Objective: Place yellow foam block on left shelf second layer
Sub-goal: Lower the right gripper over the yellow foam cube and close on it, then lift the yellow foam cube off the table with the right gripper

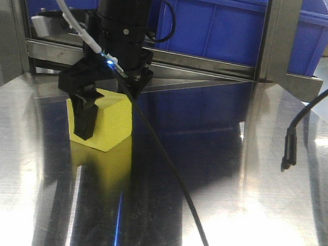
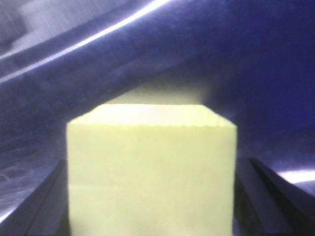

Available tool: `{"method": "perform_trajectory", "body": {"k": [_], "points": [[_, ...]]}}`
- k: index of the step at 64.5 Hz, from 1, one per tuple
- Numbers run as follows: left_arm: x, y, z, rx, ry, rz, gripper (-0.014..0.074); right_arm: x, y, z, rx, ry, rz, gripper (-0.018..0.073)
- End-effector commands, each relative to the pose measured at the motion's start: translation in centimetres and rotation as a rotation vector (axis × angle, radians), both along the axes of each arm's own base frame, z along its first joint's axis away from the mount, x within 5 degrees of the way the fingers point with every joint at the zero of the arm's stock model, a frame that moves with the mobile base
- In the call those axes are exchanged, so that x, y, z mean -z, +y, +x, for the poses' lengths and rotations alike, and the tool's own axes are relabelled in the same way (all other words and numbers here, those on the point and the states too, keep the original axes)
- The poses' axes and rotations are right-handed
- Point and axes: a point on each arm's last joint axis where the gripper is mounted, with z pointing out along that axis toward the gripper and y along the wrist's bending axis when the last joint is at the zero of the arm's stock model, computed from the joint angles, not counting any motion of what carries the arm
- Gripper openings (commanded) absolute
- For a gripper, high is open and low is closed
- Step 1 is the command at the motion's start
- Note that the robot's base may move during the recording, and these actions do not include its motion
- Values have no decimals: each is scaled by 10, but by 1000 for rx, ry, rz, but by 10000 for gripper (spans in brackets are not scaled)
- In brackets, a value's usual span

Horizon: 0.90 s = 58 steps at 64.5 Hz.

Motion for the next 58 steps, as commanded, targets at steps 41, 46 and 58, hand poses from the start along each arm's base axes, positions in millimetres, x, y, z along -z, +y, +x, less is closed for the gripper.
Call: {"method": "perform_trajectory", "body": {"k": [41, 46, 58], "points": [[1, -1, 0, 9, -68, -15, 136, -77, -24, -2, 32, -160, 162, 309], [1, -1, 0, 9, -68, -15, 136, -84, -34, -4, 50, -178, 178, 309], [1, -1, 0, 9, -68, -15, 136, -88, -61, -13, 99, -245, 230, 309]]}}
